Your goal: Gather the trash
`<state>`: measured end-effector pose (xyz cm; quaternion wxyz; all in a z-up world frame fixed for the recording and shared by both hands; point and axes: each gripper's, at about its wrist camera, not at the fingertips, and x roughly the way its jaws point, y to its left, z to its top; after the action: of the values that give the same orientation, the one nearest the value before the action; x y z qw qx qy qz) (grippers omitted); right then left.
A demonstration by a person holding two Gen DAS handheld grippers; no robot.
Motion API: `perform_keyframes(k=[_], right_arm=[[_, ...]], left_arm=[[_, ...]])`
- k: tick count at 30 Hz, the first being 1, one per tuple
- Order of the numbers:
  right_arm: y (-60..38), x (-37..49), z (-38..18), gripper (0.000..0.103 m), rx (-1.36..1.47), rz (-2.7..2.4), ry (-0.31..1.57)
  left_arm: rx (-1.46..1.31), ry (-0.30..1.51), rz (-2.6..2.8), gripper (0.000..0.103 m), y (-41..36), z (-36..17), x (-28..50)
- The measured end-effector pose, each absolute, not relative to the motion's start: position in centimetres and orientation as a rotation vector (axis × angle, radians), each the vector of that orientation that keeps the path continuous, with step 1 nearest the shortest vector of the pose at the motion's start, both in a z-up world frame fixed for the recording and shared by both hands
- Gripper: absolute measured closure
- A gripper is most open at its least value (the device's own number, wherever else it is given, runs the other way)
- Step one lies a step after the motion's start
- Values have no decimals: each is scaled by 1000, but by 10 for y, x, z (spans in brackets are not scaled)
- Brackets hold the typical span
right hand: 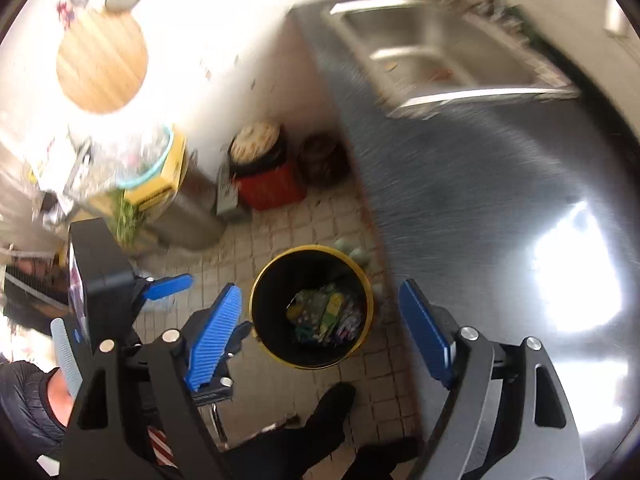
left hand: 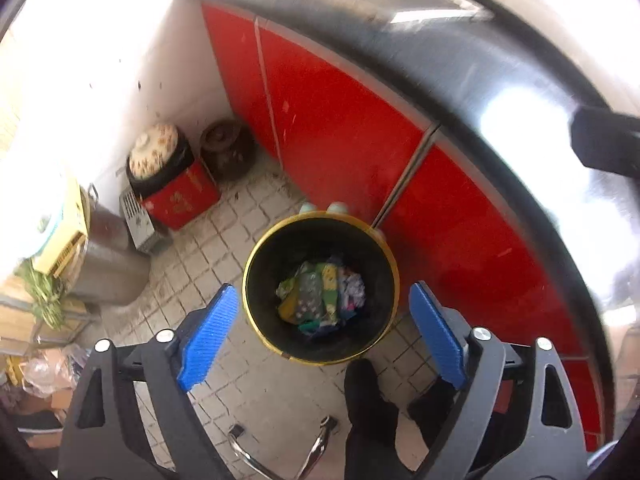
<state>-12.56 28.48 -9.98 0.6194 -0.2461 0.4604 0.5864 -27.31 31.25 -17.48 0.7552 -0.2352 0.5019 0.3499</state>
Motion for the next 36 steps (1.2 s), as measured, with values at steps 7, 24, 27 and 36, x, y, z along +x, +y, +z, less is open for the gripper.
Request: perform_keyframes(k=[7, 24, 27, 36], right_arm=[[166, -43, -19, 12, -463, 1066, 887], [-191, 62, 9, 12, -87, 279, 900], [-231, 62, 3, 12, -42, 212, 919], [-273, 62, -4, 12, 4, 155, 936]], left_arm=[[-427, 1019, 732, 10, 270, -76, -186], [-66, 973, 180, 10, 28, -3, 36], [-22, 984, 116, 10, -9, -6, 48], [26, 1004, 61, 10, -44, -11, 68]])
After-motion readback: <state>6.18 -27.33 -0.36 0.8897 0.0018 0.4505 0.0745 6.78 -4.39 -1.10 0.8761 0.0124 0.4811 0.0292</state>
